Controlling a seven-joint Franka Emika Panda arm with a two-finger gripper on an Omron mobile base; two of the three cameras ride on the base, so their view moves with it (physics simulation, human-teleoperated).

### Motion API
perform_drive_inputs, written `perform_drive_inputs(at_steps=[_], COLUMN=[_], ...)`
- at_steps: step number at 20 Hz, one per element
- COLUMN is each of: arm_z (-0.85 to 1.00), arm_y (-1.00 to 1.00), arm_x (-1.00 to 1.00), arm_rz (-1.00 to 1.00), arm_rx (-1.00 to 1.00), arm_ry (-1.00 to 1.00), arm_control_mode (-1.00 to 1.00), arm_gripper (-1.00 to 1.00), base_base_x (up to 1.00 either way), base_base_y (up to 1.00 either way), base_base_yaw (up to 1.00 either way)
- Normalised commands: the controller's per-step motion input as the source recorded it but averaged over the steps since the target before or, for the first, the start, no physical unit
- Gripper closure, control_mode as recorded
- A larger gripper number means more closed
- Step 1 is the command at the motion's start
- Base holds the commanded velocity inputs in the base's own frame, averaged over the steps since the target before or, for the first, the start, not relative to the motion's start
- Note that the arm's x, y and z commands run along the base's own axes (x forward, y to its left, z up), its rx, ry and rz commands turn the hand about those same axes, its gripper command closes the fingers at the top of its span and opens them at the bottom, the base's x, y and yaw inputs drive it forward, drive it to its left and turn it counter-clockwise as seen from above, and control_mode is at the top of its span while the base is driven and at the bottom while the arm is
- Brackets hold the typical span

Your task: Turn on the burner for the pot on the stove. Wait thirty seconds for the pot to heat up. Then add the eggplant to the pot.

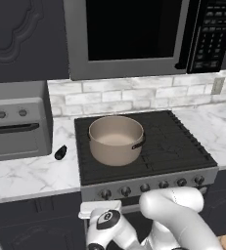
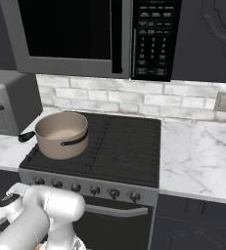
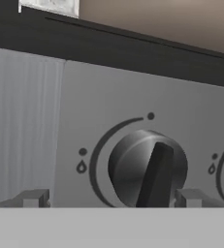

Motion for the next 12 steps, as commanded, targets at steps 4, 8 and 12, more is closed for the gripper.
perform_drive_inputs(at_steps=[4,8,12], arm_z=[0.00,0.00,0.01], arm_y=[-0.36,-0.44,-0.63], arm_x=[0.32,0.24,0.25], arm_rz=[0.00,0.00,0.00], arm_rx=[0.03,0.09,0.15], arm_ry=[0.00,0.00,0.00], arm_control_mode=[-1.00,-1.00,-1.00], arm_gripper=[-1.00,-1.00,-1.00], base_base_x=[0.00,0.00,0.00], base_base_y=[0.00,0.00,0.00], base_base_yaw=[0.00,0.00,0.00])
